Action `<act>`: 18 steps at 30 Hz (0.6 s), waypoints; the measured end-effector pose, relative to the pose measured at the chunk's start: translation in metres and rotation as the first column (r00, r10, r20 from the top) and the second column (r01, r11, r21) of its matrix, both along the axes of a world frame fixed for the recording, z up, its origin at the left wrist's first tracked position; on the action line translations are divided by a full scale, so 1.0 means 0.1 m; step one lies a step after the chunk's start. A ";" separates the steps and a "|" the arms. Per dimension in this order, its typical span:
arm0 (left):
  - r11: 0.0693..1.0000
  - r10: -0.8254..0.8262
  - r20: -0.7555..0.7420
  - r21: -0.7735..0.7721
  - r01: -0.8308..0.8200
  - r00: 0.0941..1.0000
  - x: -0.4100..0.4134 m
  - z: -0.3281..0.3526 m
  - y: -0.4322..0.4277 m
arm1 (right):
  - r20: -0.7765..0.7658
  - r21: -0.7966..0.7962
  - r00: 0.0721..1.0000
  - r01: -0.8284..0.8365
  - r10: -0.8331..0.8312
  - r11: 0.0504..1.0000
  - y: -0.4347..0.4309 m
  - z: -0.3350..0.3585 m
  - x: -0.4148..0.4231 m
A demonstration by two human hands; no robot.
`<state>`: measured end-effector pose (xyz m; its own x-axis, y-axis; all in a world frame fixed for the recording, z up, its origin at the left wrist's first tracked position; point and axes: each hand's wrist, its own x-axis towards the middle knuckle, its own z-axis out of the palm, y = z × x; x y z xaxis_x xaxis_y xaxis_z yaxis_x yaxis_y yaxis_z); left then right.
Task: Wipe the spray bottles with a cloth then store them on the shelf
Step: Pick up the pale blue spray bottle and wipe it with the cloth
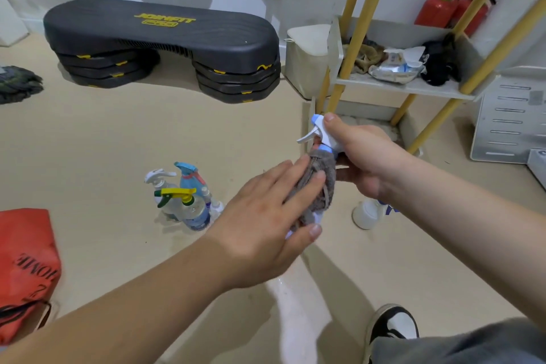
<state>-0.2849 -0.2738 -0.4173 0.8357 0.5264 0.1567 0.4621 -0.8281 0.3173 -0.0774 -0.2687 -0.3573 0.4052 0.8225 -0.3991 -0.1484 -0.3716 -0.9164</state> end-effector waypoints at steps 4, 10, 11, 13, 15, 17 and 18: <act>0.769 0.378 0.152 -0.601 -0.218 0.913 -0.09 -0.11 0.17 | -0.028 -0.001 0.990 0.141 -0.141 0.990 0.01 0.03 0.10; 0.983 0.176 0.193 0.024 -0.184 0.965 0.08 -0.04 -0.16 | -0.062 -0.057 0.985 0.159 -0.163 0.986 0.03 -0.03 0.11; 0.985 0.173 0.193 -0.005 -0.175 0.966 0.07 -0.06 -0.10 | -0.062 -0.055 0.984 0.162 -0.166 0.985 0.03 -0.04 0.11; 0.923 0.315 0.226 -0.300 -0.242 0.922 0.02 -0.08 0.05 | -0.056 -0.048 0.983 0.175 -0.177 0.983 0.03 -0.03 0.13; 0.818 0.456 0.214 -0.482 -0.312 0.864 0.02 -0.10 0.09 | -0.042 -0.051 0.983 0.179 -0.181 0.983 0.03 -0.05 0.14; 0.893 0.403 0.209 -0.304 -0.333 0.891 0.09 -0.05 -0.08 | -0.027 -0.064 0.983 0.177 -0.179 0.982 0.03 -0.07 0.13; 0.942 0.324 0.245 -0.173 -0.288 0.914 0.13 -0.02 -0.18 | -0.033 -0.068 0.982 0.182 -0.185 0.981 0.03 -0.08 0.13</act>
<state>-0.2716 -0.2919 -0.4192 0.5672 0.7803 0.2635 0.5695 -0.6027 0.5589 -0.0645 -0.2657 -0.3651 0.5297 0.7078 -0.4675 -0.2548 -0.3929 -0.8836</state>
